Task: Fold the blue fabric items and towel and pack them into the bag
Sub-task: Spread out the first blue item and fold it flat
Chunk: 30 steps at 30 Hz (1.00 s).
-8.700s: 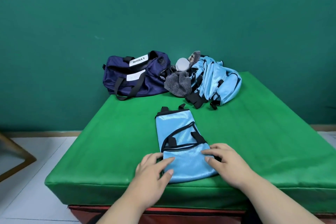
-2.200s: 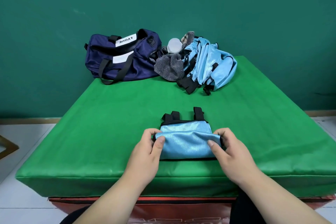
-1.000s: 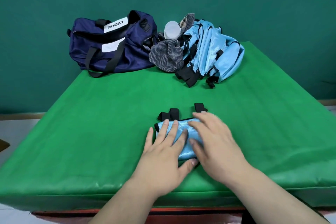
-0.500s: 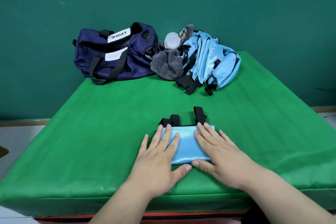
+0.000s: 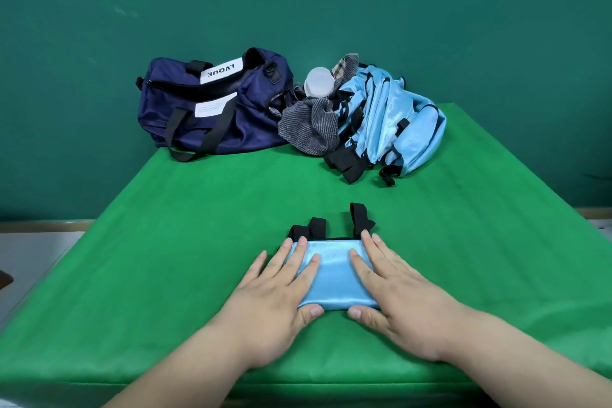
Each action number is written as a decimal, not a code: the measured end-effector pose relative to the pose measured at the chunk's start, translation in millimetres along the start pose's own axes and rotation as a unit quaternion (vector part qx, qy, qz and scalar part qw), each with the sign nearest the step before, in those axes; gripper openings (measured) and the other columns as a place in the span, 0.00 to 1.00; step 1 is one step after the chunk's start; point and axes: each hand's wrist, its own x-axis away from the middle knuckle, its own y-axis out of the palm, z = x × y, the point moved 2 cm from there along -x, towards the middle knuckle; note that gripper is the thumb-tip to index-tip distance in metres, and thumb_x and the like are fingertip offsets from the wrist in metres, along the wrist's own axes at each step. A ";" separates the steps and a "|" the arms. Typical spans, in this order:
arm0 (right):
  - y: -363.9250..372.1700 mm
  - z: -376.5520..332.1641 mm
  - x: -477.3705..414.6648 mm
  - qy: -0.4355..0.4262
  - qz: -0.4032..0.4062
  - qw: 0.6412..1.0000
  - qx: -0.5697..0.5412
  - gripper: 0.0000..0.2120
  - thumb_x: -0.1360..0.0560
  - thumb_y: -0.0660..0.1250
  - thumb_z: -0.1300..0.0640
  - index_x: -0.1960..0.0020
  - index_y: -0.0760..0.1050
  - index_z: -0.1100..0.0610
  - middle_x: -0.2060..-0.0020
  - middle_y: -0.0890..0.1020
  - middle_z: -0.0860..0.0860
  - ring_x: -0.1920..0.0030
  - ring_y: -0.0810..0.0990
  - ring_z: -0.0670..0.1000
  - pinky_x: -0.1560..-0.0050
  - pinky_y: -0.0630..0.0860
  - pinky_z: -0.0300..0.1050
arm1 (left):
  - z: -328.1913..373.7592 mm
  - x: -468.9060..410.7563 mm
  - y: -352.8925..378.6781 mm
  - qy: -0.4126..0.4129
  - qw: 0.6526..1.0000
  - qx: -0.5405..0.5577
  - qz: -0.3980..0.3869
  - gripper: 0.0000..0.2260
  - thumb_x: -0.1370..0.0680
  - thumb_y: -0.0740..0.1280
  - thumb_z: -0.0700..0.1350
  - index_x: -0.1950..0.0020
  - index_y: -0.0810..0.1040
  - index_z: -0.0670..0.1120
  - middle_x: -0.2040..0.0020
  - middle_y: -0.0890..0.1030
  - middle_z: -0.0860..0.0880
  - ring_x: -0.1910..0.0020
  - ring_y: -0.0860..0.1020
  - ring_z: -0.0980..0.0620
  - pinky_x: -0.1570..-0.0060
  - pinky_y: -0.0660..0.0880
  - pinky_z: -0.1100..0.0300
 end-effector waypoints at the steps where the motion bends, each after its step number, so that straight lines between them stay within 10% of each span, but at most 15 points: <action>1: -1.8 -4.0 -7.1 -0.001 -0.001 1.000 -0.006 0.50 0.33 0.32 0.25 0.21 0.32 0.53 0.27 0.24 0.54 0.24 0.25 0.52 0.22 0.34 0.48 | -8.9 -2.4 -1.8 0.009 1.000 0.002 -0.010 0.32 0.17 0.42 0.66 0.21 0.60 0.49 0.20 0.57 0.44 0.22 0.58 0.44 0.30 0.67 0.42; 5: -6.7 -23.4 -49.9 -0.015 0.015 1.000 -0.014 0.50 0.33 0.33 0.27 0.20 0.34 0.55 0.26 0.25 0.54 0.24 0.27 0.52 0.23 0.33 0.46 | -54.3 -7.8 -11.2 0.030 0.999 -0.010 -0.027 0.35 0.25 0.33 0.67 0.21 0.34 0.53 0.24 0.27 0.53 0.25 0.27 0.52 0.24 0.33 0.50; 30: -45.8 -89.2 -308.6 -0.041 0.076 0.996 -0.008 0.39 0.19 0.44 0.34 0.19 0.37 0.57 0.22 0.32 0.59 0.22 0.32 0.55 0.21 0.39 0.54 | -317.6 -98.0 1.4 0.027 0.998 -0.004 -0.056 0.33 0.23 0.38 0.66 0.21 0.34 0.55 0.23 0.28 0.54 0.25 0.28 0.59 0.26 0.31 0.58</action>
